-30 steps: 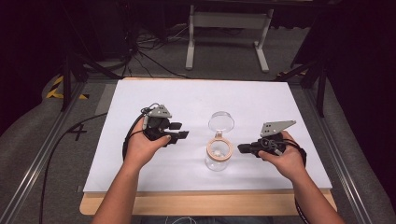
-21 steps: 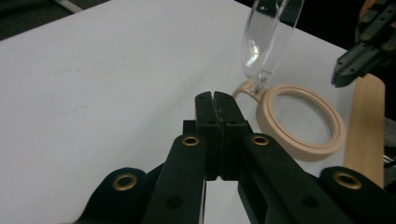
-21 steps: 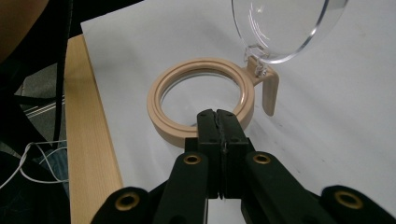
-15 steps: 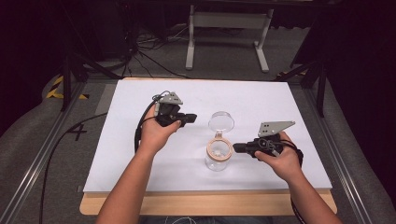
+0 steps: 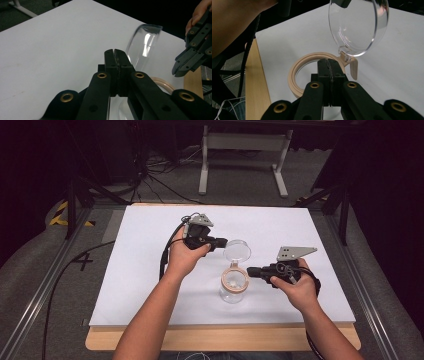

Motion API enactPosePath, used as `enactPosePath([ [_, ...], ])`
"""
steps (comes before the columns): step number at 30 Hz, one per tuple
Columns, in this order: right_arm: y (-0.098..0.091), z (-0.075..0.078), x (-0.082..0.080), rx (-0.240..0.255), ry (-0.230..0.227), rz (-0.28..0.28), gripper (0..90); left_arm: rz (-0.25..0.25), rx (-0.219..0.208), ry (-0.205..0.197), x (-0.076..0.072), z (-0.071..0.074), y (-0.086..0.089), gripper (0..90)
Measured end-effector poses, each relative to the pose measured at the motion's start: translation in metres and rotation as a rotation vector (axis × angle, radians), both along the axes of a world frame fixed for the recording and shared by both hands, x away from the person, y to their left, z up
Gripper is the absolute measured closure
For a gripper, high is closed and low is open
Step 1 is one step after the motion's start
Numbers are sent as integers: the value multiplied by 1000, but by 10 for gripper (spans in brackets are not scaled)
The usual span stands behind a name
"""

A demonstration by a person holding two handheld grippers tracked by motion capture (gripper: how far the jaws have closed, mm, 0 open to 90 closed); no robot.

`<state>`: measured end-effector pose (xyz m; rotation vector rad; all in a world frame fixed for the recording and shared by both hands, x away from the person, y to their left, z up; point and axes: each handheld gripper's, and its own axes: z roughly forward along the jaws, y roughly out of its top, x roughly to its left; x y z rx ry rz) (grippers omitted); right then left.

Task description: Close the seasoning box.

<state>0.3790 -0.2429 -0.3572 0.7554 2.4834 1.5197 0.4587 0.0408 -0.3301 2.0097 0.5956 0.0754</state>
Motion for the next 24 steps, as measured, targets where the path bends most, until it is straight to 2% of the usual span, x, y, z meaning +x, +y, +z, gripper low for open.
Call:
enactPosePath([
  [2, 2, -1, 1, 1, 3, 1, 900, -13, 9, 2, 0, 1, -2, 897],
  [6, 5, -1, 2, 6, -1, 0, 900, -21, 0, -9, -3, 3, -4, 896],
  [11, 9, -2, 3, 25, 10, 1, 900, -48, 11, -20, -12, 9, -4, 884],
  [13, 10, -2, 3, 24, 16, 7, 900, -55, 23, -25, -16, 11, -3, 873],
  [18, 13, -3, 0, 16, 31, 26, 900, -57, 21, -44, -25, 16, 0, 861],
  [24, 14, -1, -4, 2, 43, 44, 900, -60, 29, -25, -36, 16, 11, 851],
])
